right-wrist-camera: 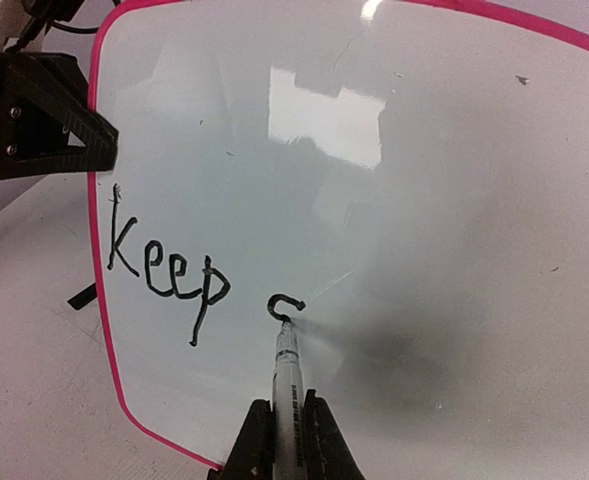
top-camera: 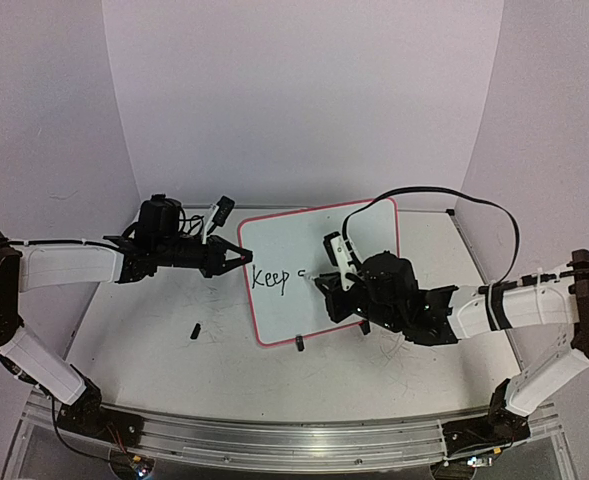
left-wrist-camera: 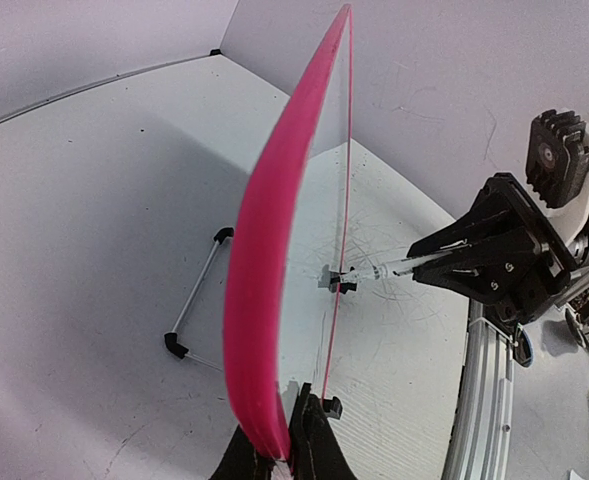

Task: Write a sentence on the whiteboard

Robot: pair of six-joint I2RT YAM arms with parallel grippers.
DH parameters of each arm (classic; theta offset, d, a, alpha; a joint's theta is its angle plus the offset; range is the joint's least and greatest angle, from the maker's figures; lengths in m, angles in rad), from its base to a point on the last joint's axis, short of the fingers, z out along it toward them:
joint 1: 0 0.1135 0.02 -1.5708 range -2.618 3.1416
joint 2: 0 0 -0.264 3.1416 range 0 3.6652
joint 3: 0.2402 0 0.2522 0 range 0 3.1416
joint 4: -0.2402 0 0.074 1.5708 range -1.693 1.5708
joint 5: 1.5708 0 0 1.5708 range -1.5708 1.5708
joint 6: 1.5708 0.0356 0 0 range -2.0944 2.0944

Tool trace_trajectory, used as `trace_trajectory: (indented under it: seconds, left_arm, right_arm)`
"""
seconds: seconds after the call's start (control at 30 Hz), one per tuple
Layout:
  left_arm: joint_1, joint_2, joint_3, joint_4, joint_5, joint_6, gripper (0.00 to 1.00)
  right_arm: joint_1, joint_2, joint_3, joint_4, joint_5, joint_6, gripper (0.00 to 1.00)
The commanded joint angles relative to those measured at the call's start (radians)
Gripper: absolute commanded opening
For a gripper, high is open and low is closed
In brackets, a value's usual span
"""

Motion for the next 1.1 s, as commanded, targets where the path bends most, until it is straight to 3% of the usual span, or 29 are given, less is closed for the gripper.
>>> trace_trajectory:
  seconds: [0.0,0.53,1.07]
  left_arm:
    - [0.009,-0.007,0.028,-0.028,-0.132,0.090,0.00]
    - [0.010,-0.005,0.029,-0.026,-0.128,0.090,0.00]
    - [0.009,-0.004,0.031,-0.027,-0.128,0.092,0.00]
  right_arm:
    - [-0.006,-0.033,-0.009,0.007,0.081,0.008,0.00]
    - [-0.007,-0.011,0.012,0.057,0.072,-0.001,0.00]
    - [-0.008,-0.027,-0.029,-0.023,0.038,0.034,0.00]
